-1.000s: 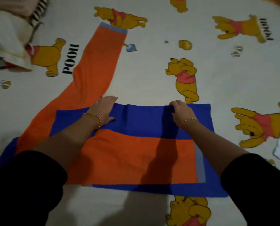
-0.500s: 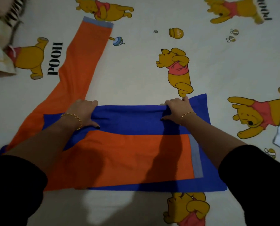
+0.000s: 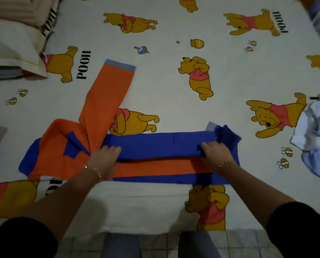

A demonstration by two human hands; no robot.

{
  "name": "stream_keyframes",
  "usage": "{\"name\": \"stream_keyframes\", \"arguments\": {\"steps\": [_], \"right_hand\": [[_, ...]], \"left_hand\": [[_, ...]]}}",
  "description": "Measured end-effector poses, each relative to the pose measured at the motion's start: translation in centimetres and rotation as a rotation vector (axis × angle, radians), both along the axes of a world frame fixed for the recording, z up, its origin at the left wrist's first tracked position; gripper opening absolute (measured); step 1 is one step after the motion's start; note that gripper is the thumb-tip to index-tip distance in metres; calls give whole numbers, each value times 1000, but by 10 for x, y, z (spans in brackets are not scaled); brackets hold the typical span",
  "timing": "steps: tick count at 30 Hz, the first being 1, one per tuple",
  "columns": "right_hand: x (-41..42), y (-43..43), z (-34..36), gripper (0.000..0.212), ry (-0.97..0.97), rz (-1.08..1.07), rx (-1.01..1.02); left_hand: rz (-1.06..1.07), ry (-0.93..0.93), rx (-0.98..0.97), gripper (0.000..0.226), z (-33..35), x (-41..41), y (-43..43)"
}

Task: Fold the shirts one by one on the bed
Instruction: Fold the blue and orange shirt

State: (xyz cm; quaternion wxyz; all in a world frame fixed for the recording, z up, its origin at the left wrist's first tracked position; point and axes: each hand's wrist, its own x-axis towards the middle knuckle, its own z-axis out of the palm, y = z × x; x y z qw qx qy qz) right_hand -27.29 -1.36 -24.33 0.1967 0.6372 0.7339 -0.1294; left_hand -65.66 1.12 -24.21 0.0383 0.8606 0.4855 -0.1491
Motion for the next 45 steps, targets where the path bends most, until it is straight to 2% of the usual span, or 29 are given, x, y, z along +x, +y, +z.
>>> {"name": "stream_keyframes", "arguments": {"steps": [2,5,11,14,17,20,22,24,27,32,36,39,43,45], "right_hand": [[0,-30,-11,48,28,-68,-93],[-1,-40,-21,60,67,-92,-70],[-22,4,-20,30,124,-63,176],[-36,35,-20,33,258,-11,209],[-49,57,-23,44,346,6,70],[-49,72,-29,40,287,-19,-100],[-39,78,-30,46,232,-38,-167],[-23,81,-26,60,195,-57,-250],[8,84,-17,75,155,-71,-363],[54,84,-12,79,133,-202,-456],[82,74,-13,75,227,-360,-506],[105,65,-13,62,308,-456,-435],[128,57,-13,46,322,-597,-71],[132,49,-18,34,325,-661,44]], "left_hand": [[48,111,-113,49,-13,5,-25],[131,28,-100,46,-17,17,-29],[288,-319,-15,20,-19,49,18],[261,-323,-13,29,-25,70,37],[263,-346,-126,40,-34,89,44],[262,-309,-258,39,-45,106,48],[239,-266,-265,29,-48,111,52],[249,-268,-248,19,-48,112,56],[255,-232,-255,15,-46,113,58],[222,-142,-295,27,-45,122,61],[230,-225,-337,35,-44,143,62],[250,-291,-323,28,-41,162,59],[334,-315,-168,24,-41,168,56],[376,-355,-141,24,-43,171,53]]}}
